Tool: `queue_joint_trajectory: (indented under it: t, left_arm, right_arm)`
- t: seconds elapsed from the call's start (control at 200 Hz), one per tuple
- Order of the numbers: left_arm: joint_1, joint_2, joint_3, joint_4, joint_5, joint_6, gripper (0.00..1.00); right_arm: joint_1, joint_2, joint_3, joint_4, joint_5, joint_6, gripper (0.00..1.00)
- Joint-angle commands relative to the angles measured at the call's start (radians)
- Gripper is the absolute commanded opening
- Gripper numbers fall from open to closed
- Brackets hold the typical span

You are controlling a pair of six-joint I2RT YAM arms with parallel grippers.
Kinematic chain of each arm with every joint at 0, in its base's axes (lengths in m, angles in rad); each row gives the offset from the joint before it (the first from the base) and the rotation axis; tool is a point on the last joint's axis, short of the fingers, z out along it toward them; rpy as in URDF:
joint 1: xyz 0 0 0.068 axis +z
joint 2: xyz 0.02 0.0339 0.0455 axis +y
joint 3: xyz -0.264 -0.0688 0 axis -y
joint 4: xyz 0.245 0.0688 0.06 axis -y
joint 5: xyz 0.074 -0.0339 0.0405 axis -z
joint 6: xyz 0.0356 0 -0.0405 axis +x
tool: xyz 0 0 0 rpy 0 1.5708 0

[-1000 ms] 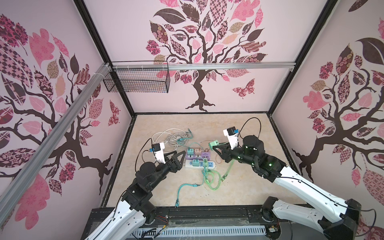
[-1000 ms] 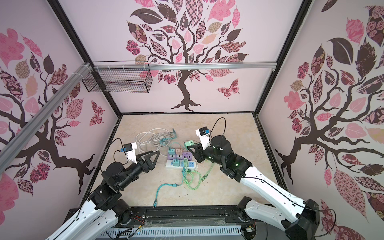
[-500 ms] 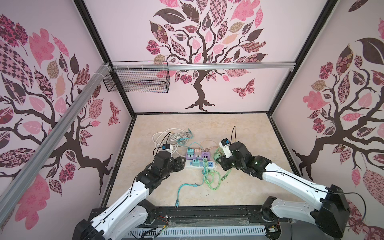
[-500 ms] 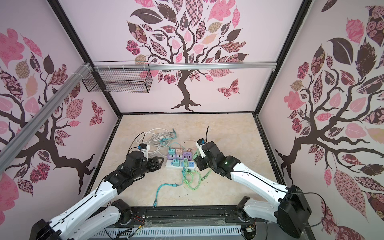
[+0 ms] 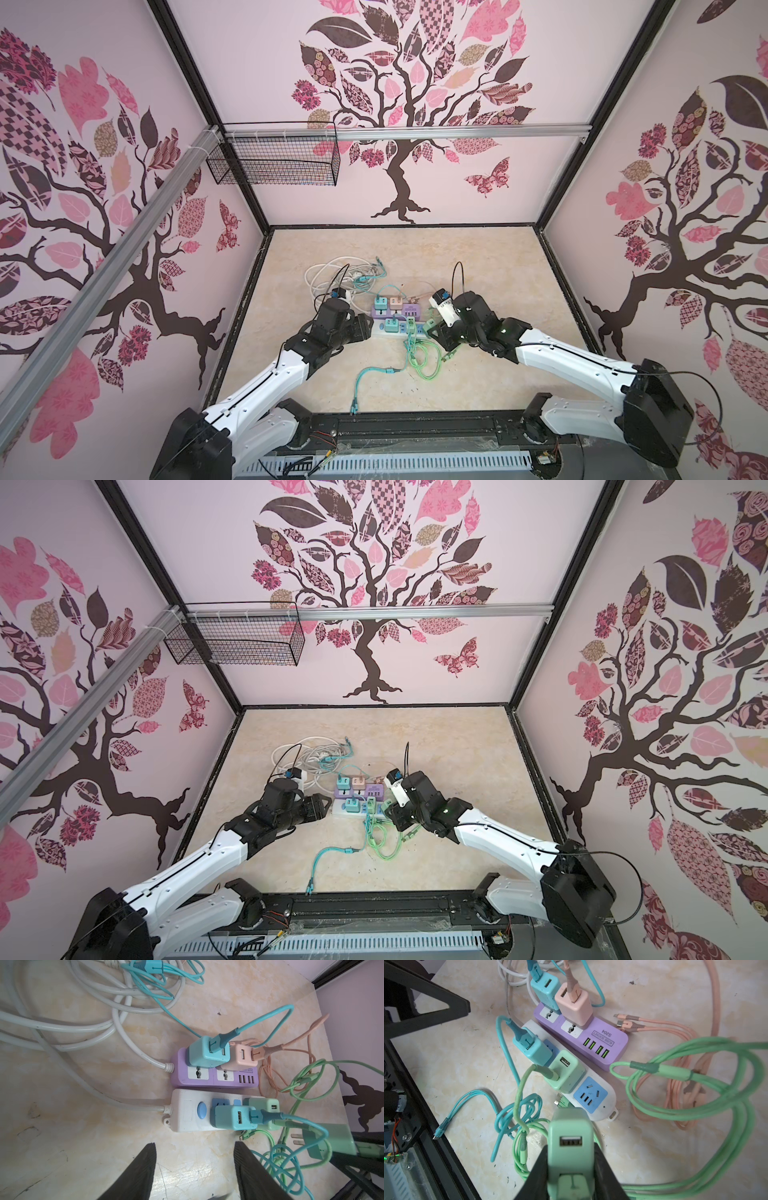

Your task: Insert the plug

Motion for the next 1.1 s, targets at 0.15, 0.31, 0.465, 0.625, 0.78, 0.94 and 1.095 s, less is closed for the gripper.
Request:
queue_joint_trajectory:
  t: [0.15, 0.31, 0.465, 0.625, 0.78, 0.94, 1.095]
  left_arm:
    - [0.011, 0.106, -0.019, 0.101, 0.075, -0.009, 0.6]
    - [0.029, 0.145, -0.02, 0.132, 0.089, -0.029, 0.59]
    - [0.054, 0.182, -0.027, 0.163, 0.129, -0.048, 0.55]
    - [0.062, 0.223, -0.015, 0.178, 0.155, -0.04, 0.53]
    - [0.078, 0.254, -0.009, 0.196, 0.173, -0.043, 0.52]
    - [0.095, 0.294, -0.003, 0.22, 0.202, -0.043, 0.5]
    - [0.101, 0.328, 0.008, 0.227, 0.215, -0.031, 0.49]
  right_arm:
    - [0.001, 0.081, 0.065, 0.045, -0.014, -0.323, 0.09]
    - [-0.008, 0.163, 0.117, 0.003, -0.002, -0.436, 0.07]
    - [-0.015, 0.19, 0.125, 0.01, -0.047, -0.527, 0.07]
    - [-0.037, 0.193, 0.138, -0.024, -0.091, -0.606, 0.09]
    - [-0.061, 0.201, 0.156, -0.063, -0.151, -0.648, 0.09]
    - [-0.065, 0.222, 0.168, -0.073, -0.166, -0.67, 0.09]
    - [-0.071, 0.251, 0.18, -0.078, -0.175, -0.694, 0.09]
